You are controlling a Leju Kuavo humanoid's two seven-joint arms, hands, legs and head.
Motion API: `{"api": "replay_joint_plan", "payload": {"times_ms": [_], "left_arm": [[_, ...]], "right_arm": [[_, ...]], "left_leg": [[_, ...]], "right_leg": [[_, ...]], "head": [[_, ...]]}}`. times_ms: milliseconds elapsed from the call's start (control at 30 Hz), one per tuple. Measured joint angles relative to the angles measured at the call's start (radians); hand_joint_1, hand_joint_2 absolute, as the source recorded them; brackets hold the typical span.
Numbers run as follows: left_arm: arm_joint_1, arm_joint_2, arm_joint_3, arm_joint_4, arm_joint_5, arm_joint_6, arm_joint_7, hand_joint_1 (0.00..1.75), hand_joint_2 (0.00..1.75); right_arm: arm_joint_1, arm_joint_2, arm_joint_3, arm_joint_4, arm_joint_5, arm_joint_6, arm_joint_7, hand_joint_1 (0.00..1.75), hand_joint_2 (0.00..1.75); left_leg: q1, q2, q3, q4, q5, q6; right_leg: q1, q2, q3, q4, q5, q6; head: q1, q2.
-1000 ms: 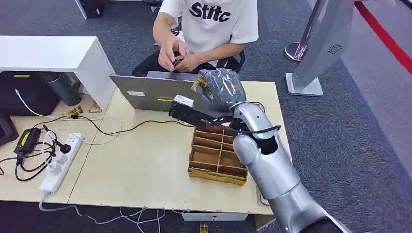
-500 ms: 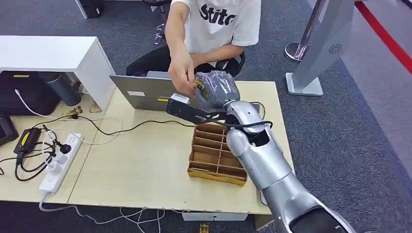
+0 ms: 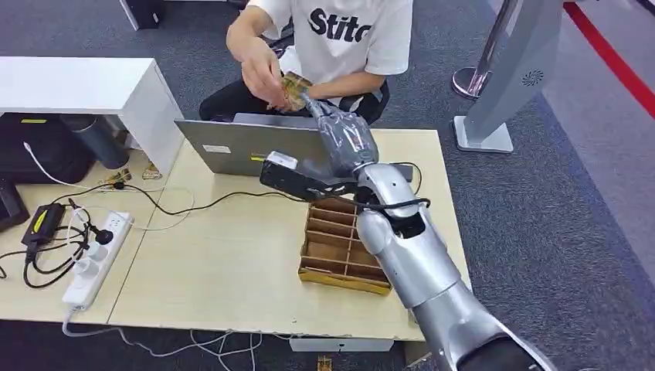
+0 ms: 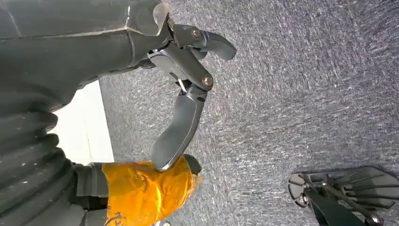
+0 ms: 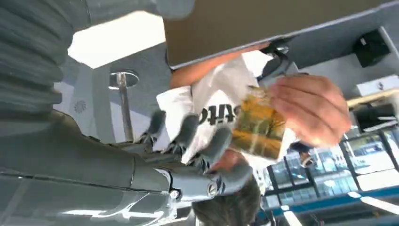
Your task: Pass the card to the sensor for recognition and then transmit it.
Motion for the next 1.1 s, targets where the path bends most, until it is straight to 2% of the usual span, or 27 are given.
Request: {"api": "replay_joint_plan", "payload": {"times_ms": [200, 333, 433, 567, 633, 833, 1000, 1100], "left_arm": [[0.001, -0.004, 0.000, 0.000, 0.026, 0.008, 0.014, 0.00, 1.75], [0.003, -0.013, 0.005, 0.000, 0.051, 0.021, 0.020, 0.00, 1.75], [0.005, -0.015, 0.009, 0.000, 0.062, 0.025, 0.020, 0.00, 1.75], [0.008, -0.021, 0.022, 0.000, 0.073, 0.034, 0.020, 0.00, 1.75], [0.009, -0.023, 0.027, 0.000, 0.075, 0.036, 0.020, 0.00, 1.75], [0.009, -0.028, 0.038, 0.000, 0.083, 0.042, 0.020, 0.00, 1.75], [0.009, -0.030, 0.044, 0.000, 0.082, 0.042, 0.020, 0.00, 1.75], [0.009, -0.031, 0.045, 0.000, 0.077, 0.042, 0.019, 0.00, 1.75]], "right_arm": [[0.117, -0.002, 0.034, -0.209, 0.056, -0.056, -0.031, 0.00, 1.75], [0.264, -0.026, 0.128, -0.393, 0.078, -0.057, -0.035, 0.00, 1.75], [0.346, -0.053, 0.188, -0.453, 0.070, -0.076, -0.045, 0.00, 1.75], [0.477, -0.090, 0.238, -0.470, 0.062, -0.138, -0.093, 0.00, 1.75], [0.511, -0.102, 0.251, -0.469, 0.048, -0.145, -0.102, 0.00, 1.75], [0.599, -0.134, 0.276, -0.419, -0.020, -0.157, -0.182, 0.00, 1.75], [0.613, -0.149, 0.284, -0.392, -0.025, -0.165, -0.189, 0.00, 1.75], [0.605, -0.156, 0.303, -0.359, 0.005, -0.176, -0.162, 0.00, 1.75]], "left_leg": [[0.000, 0.000, 0.000, 0.000, -0.001, 0.000], [0.000, 0.000, 0.000, 0.000, -0.003, -0.001], [0.000, 0.000, 0.000, 0.000, -0.003, -0.001], [0.000, 0.000, 0.000, 0.000, -0.004, 0.000], [0.000, 0.000, 0.000, 0.000, -0.004, 0.000], [0.000, 0.000, 0.000, 0.000, -0.004, 0.000], [0.000, 0.000, 0.000, 0.000, -0.004, 0.000], [0.000, 0.000, 0.000, 0.000, -0.004, 0.000]], "right_leg": [[0.000, 0.000, 0.000, 0.000, -0.001, -0.001], [0.000, 0.000, 0.000, 0.000, -0.003, -0.001], [0.000, 0.000, 0.000, -0.001, -0.003, 0.000], [0.000, 0.000, 0.000, -0.001, -0.004, 0.001], [0.000, 0.000, 0.000, -0.001, -0.004, 0.001], [0.000, 0.000, 0.000, -0.001, -0.004, 0.001], [0.000, 0.000, 0.001, -0.001, -0.004, 0.001], [0.000, 0.000, 0.001, -0.001, -0.004, 0.000]], "head": [[0.000, 0.000], [0.000, 0.000], [0.000, 0.000], [0.000, 0.000], [0.000, 0.000], [0.000, 0.000], [0.000, 0.000], [0.000, 0.000]]}}
